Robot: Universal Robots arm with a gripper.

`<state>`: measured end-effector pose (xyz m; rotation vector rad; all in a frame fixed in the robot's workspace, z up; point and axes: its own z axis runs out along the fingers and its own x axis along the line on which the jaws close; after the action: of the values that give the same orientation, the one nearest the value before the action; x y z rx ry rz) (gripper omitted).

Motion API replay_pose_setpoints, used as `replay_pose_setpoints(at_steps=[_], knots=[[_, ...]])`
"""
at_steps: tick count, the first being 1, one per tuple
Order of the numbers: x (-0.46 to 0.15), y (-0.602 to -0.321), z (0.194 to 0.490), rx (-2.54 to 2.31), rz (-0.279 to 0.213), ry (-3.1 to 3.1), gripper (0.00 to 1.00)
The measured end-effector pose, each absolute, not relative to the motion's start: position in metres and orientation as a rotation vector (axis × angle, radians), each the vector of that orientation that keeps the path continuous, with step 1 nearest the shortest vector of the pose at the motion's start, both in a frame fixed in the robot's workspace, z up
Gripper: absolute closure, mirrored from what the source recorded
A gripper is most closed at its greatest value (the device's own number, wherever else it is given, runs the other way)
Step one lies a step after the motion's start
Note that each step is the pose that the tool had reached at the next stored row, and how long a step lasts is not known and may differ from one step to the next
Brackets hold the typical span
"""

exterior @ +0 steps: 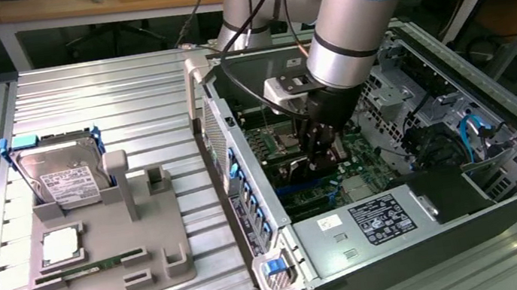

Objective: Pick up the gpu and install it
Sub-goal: 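Insert the gpu into the slot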

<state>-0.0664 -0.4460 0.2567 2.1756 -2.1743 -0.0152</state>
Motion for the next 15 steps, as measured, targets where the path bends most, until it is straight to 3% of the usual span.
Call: replay_pose_setpoints(at_steps=[15], knots=[[-0.0665, -0.4481, 0.254, 2.157, -0.016, -2.193, 0.73]])
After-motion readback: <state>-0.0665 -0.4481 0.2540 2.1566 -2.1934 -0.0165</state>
